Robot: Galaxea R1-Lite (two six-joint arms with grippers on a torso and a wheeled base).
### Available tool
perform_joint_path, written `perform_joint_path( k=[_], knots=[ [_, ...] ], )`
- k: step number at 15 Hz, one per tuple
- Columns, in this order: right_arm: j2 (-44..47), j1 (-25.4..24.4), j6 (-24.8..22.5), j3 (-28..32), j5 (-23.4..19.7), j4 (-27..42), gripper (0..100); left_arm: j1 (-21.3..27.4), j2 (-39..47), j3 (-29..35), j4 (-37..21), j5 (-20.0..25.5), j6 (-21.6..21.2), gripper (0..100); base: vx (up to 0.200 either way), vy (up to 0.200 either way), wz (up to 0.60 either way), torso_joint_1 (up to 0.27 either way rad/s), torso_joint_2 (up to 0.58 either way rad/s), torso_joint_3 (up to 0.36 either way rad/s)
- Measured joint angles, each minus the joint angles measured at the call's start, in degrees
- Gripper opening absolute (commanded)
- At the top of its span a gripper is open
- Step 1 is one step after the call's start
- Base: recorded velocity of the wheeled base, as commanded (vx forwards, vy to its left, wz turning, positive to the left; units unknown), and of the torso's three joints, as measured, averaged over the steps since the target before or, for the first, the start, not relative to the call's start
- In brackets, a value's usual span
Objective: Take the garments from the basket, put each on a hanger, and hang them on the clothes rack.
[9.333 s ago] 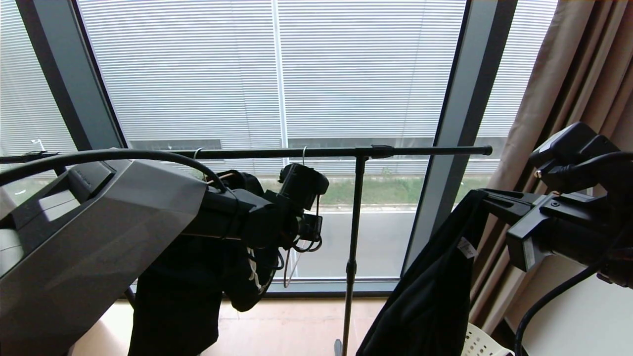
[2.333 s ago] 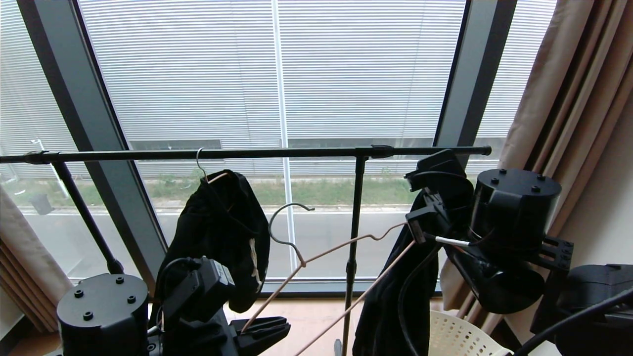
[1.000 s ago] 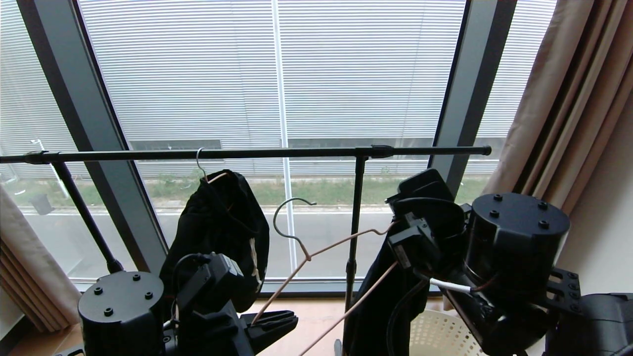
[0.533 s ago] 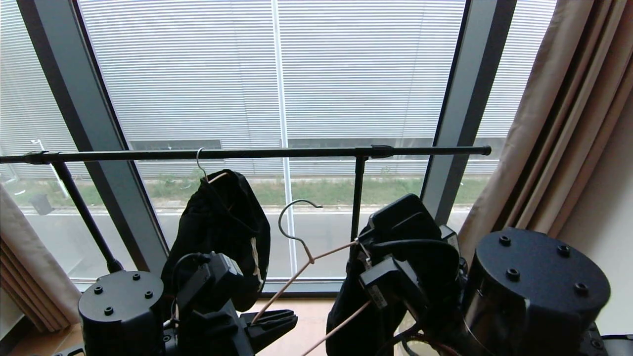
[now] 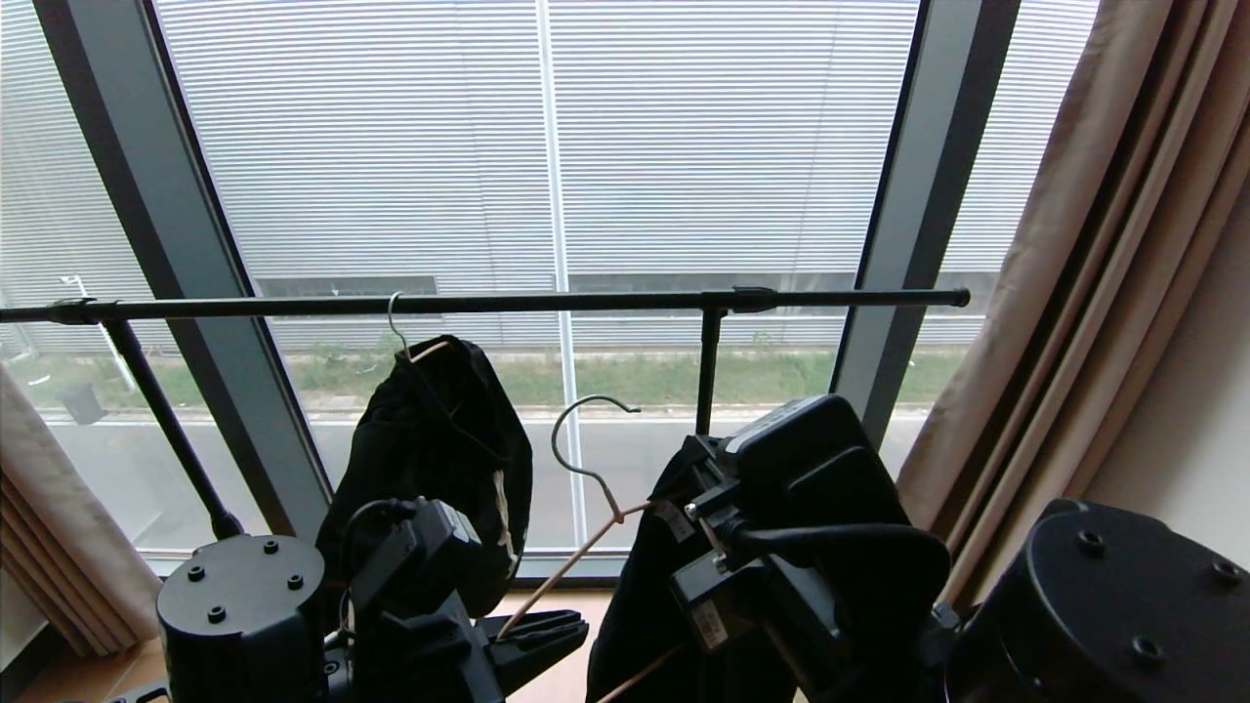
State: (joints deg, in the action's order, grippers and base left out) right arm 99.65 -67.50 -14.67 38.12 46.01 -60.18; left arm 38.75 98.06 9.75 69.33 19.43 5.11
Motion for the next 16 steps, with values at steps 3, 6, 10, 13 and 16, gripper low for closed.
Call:
perform_joint_path(
  k=[3,6,10,13,16],
  knots=[
    [0.22,-1.51,-0.13,-2.23,-2.82,-3.56,0,0.0,0.3,0.05,0.0,-0.02,0.0,0,0.0,0.0,0.0,0.0,0.0,0.0],
    [0.11,-2.32,-0.2,-3.67,-4.29,-4.6,0,-0.11,0.76,0.09,0.27,-0.02,0.01,0,0.0,0.0,0.0,0.0,0.0,0.0],
    [0.1,-2.45,-0.41,-4.08,-4.38,-5.01,100,-0.15,1.3,-0.39,2.0,0.0,0.0,0,0.0,0.0,0.0,0.0,0.0,0.0],
    [-0.8,-1.71,-1.61,-3.89,-4.19,-5.12,100,-0.15,1.55,-1.21,4.62,0.0,-0.02,0,0.0,0.0,0.0,0.0,0.0,0.0],
    [-1.49,0.77,-2.0,-3.64,-4.08,-5.12,100,-0.11,2.46,-2.68,8.75,0.05,-0.07,0,0.0,0.0,0.0,0.0,0.0,0.0]
  ],
)
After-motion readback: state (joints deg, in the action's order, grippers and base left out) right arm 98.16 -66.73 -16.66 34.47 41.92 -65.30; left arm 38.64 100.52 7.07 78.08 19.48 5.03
